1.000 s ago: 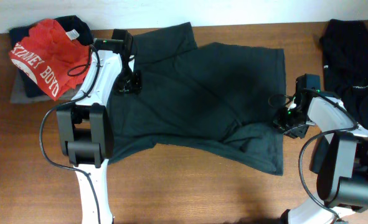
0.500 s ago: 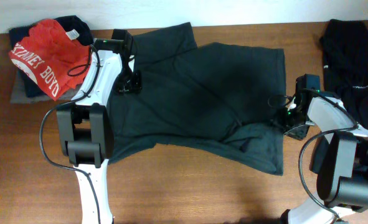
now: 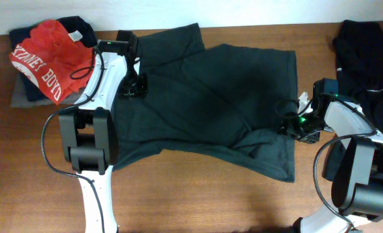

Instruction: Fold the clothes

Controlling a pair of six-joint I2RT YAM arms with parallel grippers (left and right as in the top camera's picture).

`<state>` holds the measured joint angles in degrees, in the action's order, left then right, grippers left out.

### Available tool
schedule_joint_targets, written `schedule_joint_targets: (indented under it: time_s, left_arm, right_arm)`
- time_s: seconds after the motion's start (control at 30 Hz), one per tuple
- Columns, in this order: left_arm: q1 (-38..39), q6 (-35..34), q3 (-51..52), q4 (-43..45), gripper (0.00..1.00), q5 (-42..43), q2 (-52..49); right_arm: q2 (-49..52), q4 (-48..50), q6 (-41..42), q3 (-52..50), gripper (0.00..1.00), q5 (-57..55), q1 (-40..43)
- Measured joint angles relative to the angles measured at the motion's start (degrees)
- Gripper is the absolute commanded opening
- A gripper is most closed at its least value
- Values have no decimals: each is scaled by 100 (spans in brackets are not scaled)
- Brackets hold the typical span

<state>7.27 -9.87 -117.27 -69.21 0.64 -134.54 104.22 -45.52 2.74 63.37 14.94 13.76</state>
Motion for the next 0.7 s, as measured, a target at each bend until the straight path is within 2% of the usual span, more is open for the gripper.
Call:
schedule_joint_targets:
  time_s: [0.07,0.13,0.23,0.4,0.47,0.63,0.7]
  left_arm:
    - [0,0,0,-9,40,0,0]
    - [0,0,0,-13,40,0,0]
    - [0,0,0,-15,40,-2,0]
    - [0,0,0,-15,40,0,0]
    - [0,0,0,-15,40,0,0]
    - [0,0,0,-13,40,0,0]
    - [0,0,0,-15,40,0,0]
  right_arm:
    - [4,26,-44,-70,65,74,-2]
    - [13,59,-90,-162,52,109,0]
    - [33,63,-195,-210,25,136,0]
    - [35,-2,-103,-212,4,136,0]
    - [37,-181,44,-199,4,-48,0]
    - [74,-1318,566,356,4,-916,-2]
    - [76,-1849,748,640,11,-1147,-2]
